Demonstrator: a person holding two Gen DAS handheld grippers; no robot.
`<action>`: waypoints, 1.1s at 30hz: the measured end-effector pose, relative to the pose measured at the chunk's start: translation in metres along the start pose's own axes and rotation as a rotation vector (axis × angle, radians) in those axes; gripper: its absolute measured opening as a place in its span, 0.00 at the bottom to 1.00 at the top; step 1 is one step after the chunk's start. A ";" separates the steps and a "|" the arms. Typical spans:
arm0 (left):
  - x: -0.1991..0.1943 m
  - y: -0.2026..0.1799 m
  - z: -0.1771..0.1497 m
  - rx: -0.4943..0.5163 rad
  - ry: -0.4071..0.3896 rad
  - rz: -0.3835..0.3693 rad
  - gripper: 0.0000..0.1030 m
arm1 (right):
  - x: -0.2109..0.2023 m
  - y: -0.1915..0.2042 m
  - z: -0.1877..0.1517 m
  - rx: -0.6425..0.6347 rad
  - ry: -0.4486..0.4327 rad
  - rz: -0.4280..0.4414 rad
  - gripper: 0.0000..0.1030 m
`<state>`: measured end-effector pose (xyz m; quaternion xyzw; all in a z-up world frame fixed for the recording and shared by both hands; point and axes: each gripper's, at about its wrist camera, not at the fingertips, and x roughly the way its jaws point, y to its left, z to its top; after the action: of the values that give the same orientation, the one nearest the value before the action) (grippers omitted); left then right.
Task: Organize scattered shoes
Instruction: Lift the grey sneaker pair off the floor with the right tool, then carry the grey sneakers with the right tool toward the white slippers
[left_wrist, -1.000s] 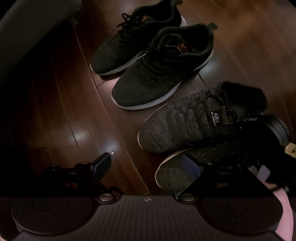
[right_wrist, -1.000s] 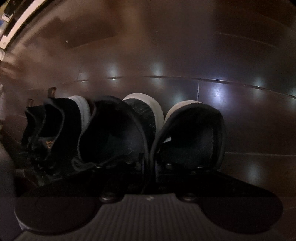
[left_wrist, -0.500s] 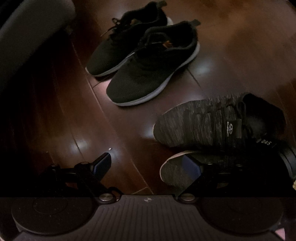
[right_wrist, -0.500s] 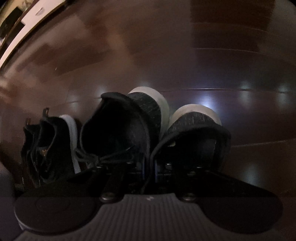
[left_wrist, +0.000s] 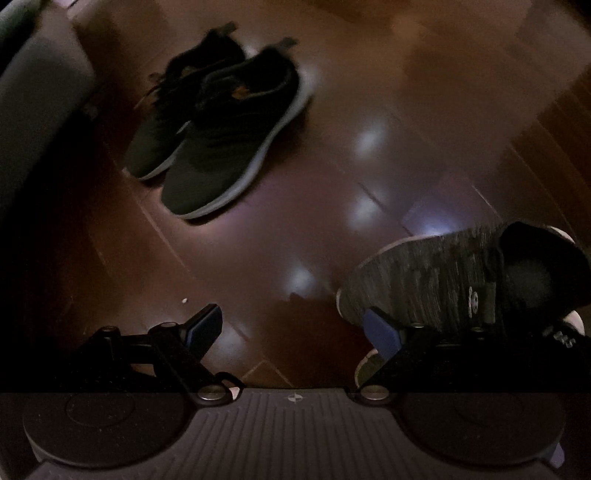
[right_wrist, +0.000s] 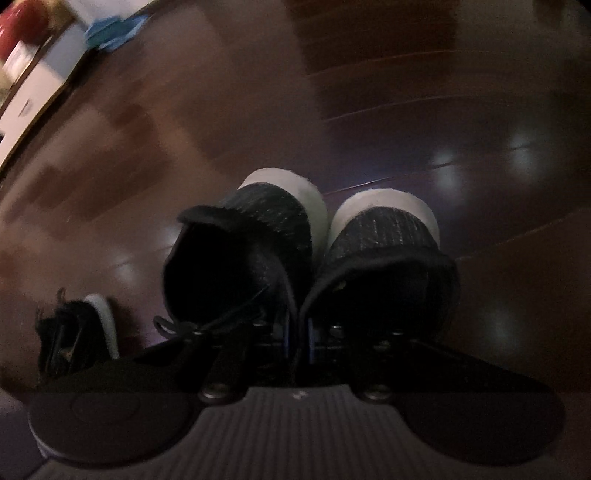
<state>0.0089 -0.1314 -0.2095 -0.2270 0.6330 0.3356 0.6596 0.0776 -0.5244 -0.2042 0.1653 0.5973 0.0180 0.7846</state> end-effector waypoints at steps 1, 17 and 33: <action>-0.002 -0.006 -0.004 0.016 -0.006 -0.003 0.86 | -0.007 -0.013 0.000 0.028 -0.009 -0.011 0.10; -0.043 -0.131 -0.123 0.394 -0.125 -0.086 0.86 | -0.090 -0.196 -0.009 0.390 -0.109 -0.138 0.10; -0.071 -0.256 -0.321 0.812 -0.193 -0.220 0.86 | -0.168 -0.413 -0.018 0.633 -0.225 -0.238 0.01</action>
<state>-0.0218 -0.5470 -0.2020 0.0172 0.6211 0.0063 0.7836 -0.0573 -0.9486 -0.1678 0.3305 0.4983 -0.2778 0.7518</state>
